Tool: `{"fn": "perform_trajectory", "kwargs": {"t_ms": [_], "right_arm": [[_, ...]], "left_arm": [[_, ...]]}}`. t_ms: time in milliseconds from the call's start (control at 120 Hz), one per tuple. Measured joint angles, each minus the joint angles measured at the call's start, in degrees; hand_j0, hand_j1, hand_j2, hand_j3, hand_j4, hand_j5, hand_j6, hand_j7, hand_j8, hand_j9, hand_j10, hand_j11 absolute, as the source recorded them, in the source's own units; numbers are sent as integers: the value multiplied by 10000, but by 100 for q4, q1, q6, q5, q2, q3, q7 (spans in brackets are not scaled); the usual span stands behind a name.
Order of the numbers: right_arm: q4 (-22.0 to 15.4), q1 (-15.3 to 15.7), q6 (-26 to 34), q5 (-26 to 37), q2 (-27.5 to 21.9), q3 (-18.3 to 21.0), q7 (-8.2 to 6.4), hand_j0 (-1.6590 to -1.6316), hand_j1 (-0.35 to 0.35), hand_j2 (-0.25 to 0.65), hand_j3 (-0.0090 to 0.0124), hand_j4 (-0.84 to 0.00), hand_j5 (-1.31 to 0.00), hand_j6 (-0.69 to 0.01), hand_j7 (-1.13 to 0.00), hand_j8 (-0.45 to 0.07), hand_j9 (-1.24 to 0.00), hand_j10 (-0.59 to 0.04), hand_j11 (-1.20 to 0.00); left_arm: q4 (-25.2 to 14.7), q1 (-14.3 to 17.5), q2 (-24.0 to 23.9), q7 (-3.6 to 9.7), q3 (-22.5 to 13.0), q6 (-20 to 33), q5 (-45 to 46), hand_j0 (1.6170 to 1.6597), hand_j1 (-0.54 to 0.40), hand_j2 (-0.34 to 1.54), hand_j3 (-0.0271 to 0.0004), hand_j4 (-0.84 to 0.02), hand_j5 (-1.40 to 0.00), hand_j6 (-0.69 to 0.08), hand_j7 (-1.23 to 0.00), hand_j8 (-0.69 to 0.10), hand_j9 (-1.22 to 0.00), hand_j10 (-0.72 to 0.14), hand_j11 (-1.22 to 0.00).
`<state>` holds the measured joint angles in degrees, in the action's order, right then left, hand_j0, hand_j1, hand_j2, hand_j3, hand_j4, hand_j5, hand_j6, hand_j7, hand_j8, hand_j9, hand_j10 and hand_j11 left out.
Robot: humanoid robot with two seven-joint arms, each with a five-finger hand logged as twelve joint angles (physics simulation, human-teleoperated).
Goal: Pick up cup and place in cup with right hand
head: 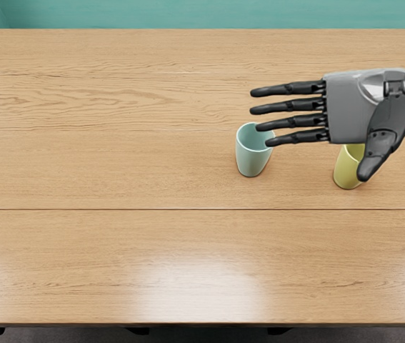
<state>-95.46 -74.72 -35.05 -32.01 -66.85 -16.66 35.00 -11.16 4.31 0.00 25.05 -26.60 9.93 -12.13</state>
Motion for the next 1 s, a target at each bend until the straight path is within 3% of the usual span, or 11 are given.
{"fn": "perform_trajectory", "kwargs": {"t_ms": [192,342,475,700,883,1000], "right_arm": [[42,-30,0,80,32,-8,0,-16581,-3107,-71,0,-275,-405,-264,-411,-278,-406,-290,-407],[661,-474,1,815,627,79,0,-16581,-3110,-67,0,-281,-405,-271,-410,-283,-406,-293,-406],[1312,-1440,13,1585,1417,893,0,-16581,-3113,-69,0,-292,-403,-285,-407,-293,-404,-299,-404],[2441,-2188,951,2777,2496,2084,0,-16581,-3115,-68,0,-310,-405,-308,-406,-310,-405,-311,-405],[2576,-2927,2109,2962,3364,3334,0,-16581,-3114,-68,0,-320,-407,-321,-407,-320,-407,-318,-407],[2295,-3115,2775,3242,3708,3725,0,-16581,-3116,-66,0,-322,-407,-326,-406,-323,-406,-320,-406]], "left_arm": [[0,0,0,0,-1,0,0,16581,3491,3,-1,-5,-1,-6,-1,-6,0,-4,0],[-1,0,0,0,4,0,0,16581,3491,2,-1,-2,-1,-3,0,-3,0,-2,0],[0,8,0,0,6,0,-1,16581,3491,2,-1,-4,-1,-5,-1,-5,0,-4,0],[-7,9,0,0,1,0,0,16581,3491,2,0,-3,-1,-5,0,-4,0,-3,0],[-16,9,0,0,-2,0,0,16581,3491,2,0,-3,-1,-5,0,-4,0,-3,0],[-17,9,0,0,-1,0,1,16581,3491,2,0,-4,-1,-5,0,-5,0,-4,0]]}}
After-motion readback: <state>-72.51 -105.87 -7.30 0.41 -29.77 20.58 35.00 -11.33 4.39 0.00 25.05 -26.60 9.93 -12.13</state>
